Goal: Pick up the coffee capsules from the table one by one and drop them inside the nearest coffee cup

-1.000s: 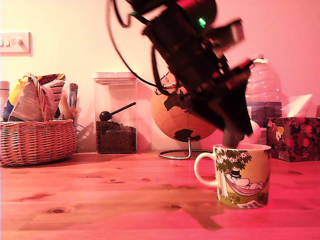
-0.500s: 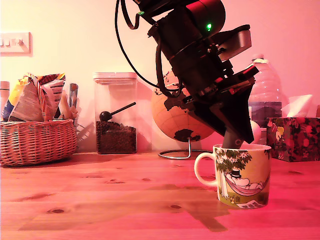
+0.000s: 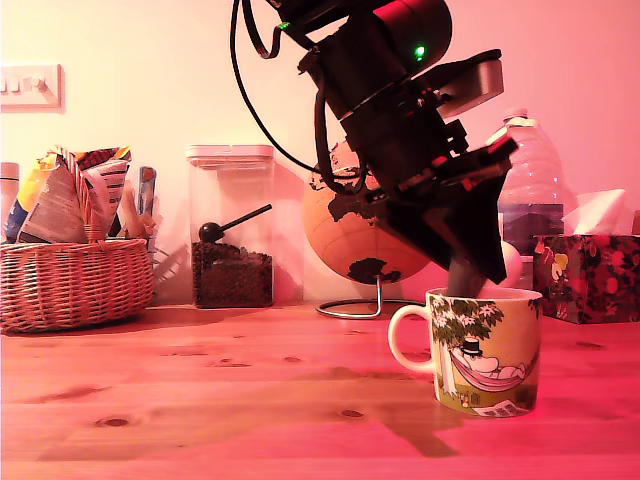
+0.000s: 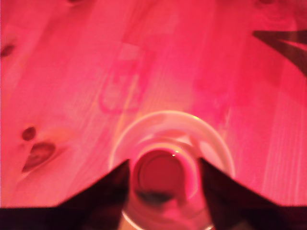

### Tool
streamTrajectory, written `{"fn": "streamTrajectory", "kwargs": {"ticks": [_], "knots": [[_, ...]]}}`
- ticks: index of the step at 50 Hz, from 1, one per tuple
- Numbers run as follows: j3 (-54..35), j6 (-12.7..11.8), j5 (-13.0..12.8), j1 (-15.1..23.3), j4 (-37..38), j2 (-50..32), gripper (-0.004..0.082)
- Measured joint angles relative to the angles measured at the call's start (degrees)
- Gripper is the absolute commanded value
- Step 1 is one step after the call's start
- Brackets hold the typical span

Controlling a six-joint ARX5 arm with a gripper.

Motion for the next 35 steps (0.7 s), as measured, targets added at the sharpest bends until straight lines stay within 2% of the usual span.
{"fn": "streamTrajectory", "kwargs": {"ticks": [18,22,26,33,35], "knots": [[0.00,-0.59,-0.04,-0.50,-0.04,-0.04,0.0776],[0.00,-0.59,-0.13,-0.55,-1.44,-0.44,0.0717],[0.00,-0.59,-0.17,-0.55,-3.17,-1.75,0.0561],[0.00,-0.59,0.02,-0.07,-6.10,-6.19,0.0044],[0.02,-0.59,0.31,0.37,-7.02,-7.65,-0.0033]]}}
